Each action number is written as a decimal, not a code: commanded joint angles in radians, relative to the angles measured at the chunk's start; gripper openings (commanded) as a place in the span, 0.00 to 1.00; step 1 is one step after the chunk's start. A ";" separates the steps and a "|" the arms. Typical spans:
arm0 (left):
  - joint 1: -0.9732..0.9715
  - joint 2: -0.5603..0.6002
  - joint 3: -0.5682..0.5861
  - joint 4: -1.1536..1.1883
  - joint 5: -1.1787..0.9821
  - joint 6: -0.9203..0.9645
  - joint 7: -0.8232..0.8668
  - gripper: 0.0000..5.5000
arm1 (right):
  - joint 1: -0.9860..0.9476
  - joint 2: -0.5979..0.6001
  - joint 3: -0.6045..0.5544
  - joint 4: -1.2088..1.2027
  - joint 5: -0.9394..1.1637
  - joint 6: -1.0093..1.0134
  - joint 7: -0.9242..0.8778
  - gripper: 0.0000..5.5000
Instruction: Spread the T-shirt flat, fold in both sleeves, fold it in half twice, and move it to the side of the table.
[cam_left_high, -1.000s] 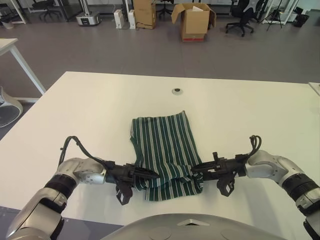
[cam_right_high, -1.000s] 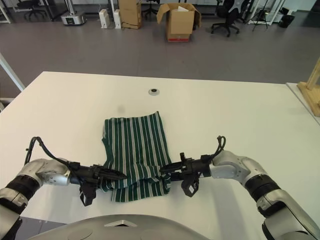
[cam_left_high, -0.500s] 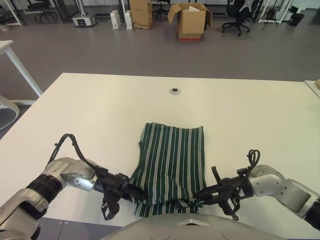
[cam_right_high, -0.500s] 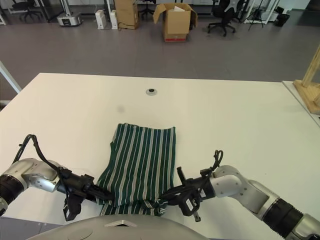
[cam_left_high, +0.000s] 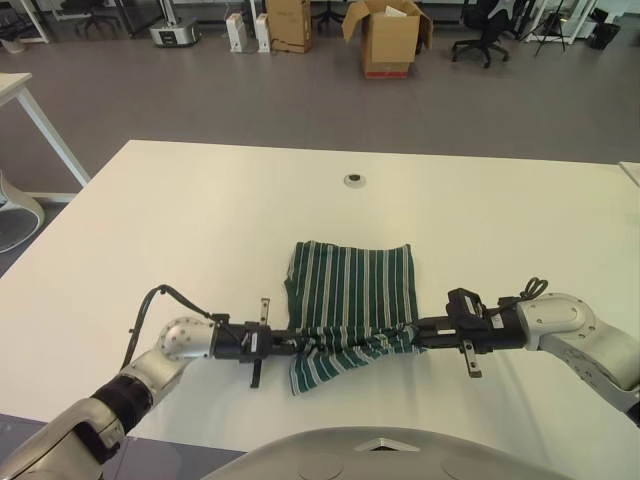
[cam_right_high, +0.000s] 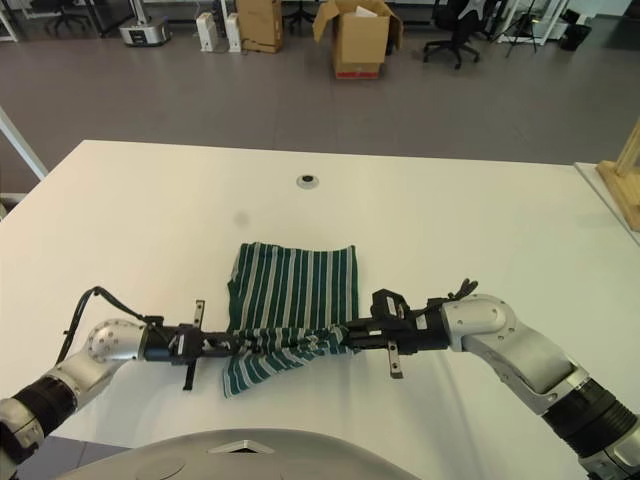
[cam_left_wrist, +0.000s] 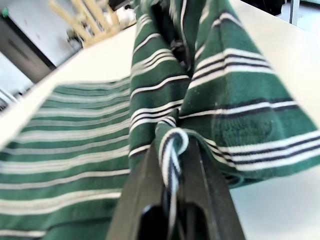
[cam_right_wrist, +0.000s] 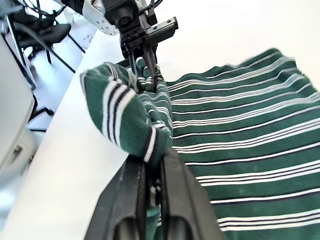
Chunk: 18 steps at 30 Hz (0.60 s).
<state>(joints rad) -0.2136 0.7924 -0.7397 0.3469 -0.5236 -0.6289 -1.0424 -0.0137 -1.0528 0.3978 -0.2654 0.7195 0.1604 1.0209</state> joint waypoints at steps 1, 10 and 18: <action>-0.478 -0.049 0.194 0.077 -0.535 1.153 -0.282 0.00 | -0.285 0.160 -0.175 0.352 0.367 0.501 -0.037 0.03; -0.728 -0.300 0.392 0.462 -0.468 1.325 -0.242 0.00 | -0.505 0.351 -0.333 0.750 0.399 0.648 -0.151 0.03; -0.769 -0.461 0.488 0.887 -0.060 1.059 -0.023 0.00 | -0.609 0.524 -0.361 0.994 0.133 0.669 -0.209 0.03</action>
<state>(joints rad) -0.9704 0.3492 -0.2942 1.1849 -0.6415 0.4744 -1.1267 -0.5900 -0.5434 0.0442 0.6986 0.9002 0.8260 0.8146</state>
